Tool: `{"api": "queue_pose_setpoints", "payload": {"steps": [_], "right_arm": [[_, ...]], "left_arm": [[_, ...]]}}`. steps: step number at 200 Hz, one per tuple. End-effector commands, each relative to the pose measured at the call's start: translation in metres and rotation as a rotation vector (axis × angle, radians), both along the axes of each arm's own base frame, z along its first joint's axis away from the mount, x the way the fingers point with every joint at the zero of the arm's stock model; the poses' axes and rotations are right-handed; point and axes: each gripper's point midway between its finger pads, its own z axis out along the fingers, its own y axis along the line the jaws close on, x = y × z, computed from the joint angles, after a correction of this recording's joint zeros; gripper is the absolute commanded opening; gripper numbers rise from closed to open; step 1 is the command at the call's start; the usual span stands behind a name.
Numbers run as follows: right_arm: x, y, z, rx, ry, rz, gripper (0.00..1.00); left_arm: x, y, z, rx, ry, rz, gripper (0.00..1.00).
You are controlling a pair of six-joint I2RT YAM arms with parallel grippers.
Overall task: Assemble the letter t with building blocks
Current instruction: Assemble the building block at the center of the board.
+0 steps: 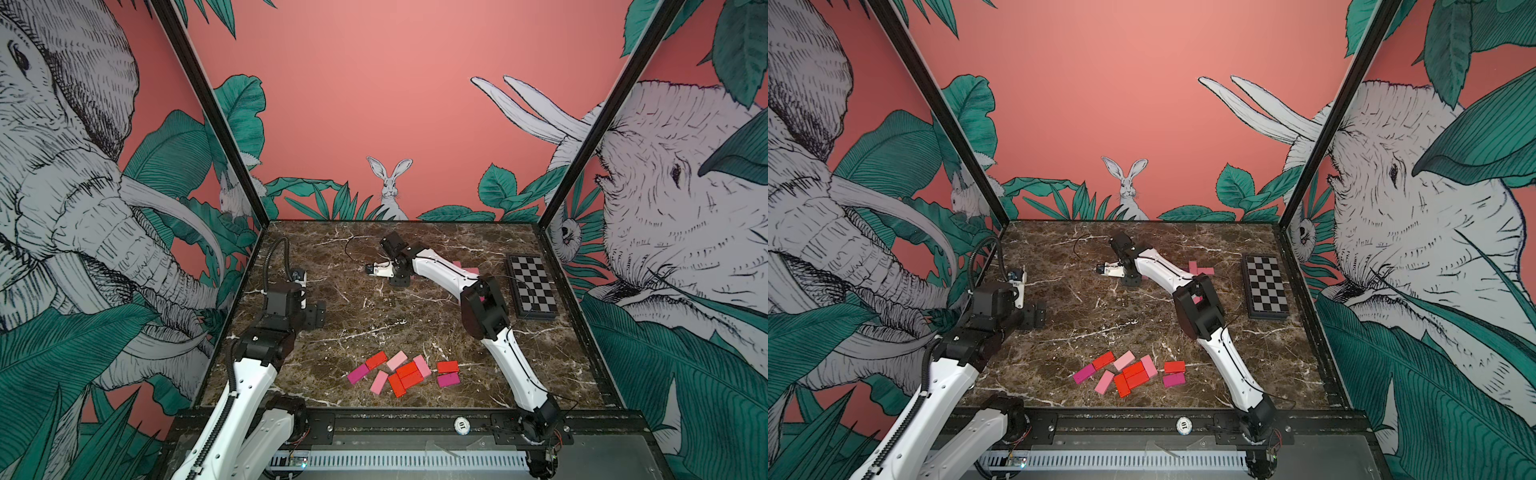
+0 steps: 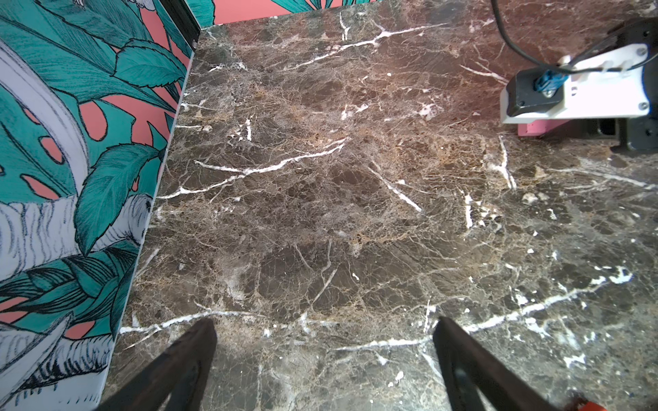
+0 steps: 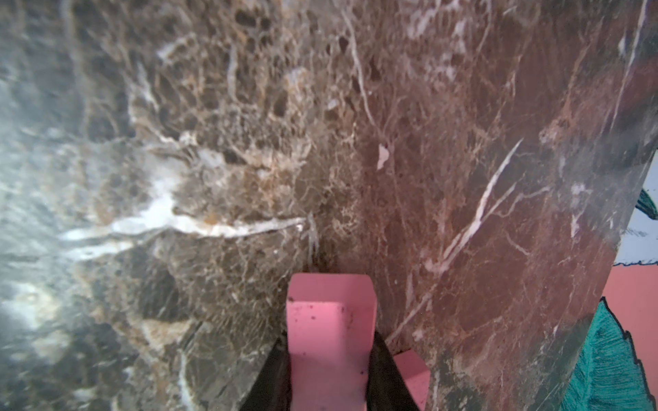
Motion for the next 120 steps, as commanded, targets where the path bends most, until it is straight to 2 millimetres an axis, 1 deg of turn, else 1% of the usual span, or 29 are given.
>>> {"api": "queue_pose_setpoints", "payload": {"steps": [1,87,120], "right_arm": [[0.003,-0.005,-0.016,-0.025,0.005,0.000,0.10],[0.003,-0.014,-0.027,-0.078,-0.005,0.010,0.13],[0.003,-0.016,-0.028,-0.088,-0.006,0.013,0.14]], "left_arm": [[0.000,-0.001,-0.004,-0.002,0.004,-0.008,0.98],[-0.001,0.000,-0.004,-0.001,0.007,-0.003,0.98],[-0.001,0.000,-0.004,0.001,0.007,-0.001,0.98]]}}
